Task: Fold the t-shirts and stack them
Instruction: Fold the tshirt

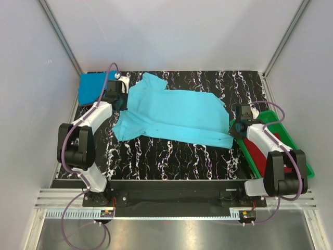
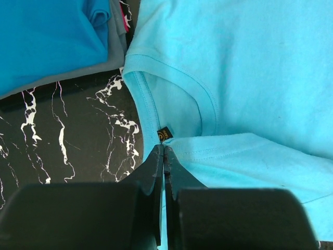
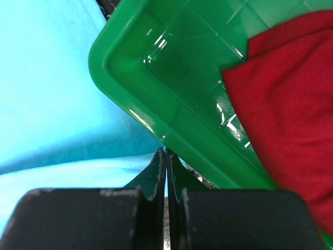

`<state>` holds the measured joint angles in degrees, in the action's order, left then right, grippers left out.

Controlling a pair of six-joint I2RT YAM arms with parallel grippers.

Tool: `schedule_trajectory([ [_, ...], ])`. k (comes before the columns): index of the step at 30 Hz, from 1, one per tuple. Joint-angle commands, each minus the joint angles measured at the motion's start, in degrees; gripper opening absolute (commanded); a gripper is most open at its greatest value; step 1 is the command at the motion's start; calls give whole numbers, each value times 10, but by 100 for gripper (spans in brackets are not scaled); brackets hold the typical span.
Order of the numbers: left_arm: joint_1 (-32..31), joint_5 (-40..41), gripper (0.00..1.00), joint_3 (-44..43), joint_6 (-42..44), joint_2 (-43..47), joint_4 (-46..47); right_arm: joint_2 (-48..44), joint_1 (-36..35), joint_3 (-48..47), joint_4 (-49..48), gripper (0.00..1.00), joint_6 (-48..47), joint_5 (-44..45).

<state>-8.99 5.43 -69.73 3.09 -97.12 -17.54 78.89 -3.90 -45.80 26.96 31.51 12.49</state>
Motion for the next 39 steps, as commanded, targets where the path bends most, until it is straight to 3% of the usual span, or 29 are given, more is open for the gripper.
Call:
schedule_trajectory([
  [1,10,13,0,-34,10,-7,26,6,3,-30,-25,0,-15,23],
  [10,13,15,0,-50,8,-32,20,32,3,-43,-35,2,-22,20],
  [11,13,13,2,-53,6,-35,18,39,4,-46,-36,3,-23,18],
  [13,13,11,18,-63,2,-44,11,45,3,-55,-36,5,-29,1],
  [17,13,-1,18,-73,-19,-27,1,34,3,-74,-32,19,-31,-58],
  [19,13,11,32,-73,-49,7,-7,8,3,-75,-23,29,-25,-84],
  [20,13,9,34,-72,-58,21,-12,-2,4,-76,-15,36,-20,-88],
  [22,11,0,37,-65,-77,63,-32,-23,3,-85,18,40,-15,-98],
  [25,4,-32,40,-42,-101,110,-78,-38,4,-85,41,38,-7,-138],
  [29,3,-152,37,50,-162,167,-92,-45,-1,-60,29,31,15,-181],
  [33,3,-146,37,168,-208,224,-72,-26,-7,-40,6,28,17,-217],
  [39,2,-104,36,226,-257,204,-62,42,-9,-34,-5,26,25,-216],
])
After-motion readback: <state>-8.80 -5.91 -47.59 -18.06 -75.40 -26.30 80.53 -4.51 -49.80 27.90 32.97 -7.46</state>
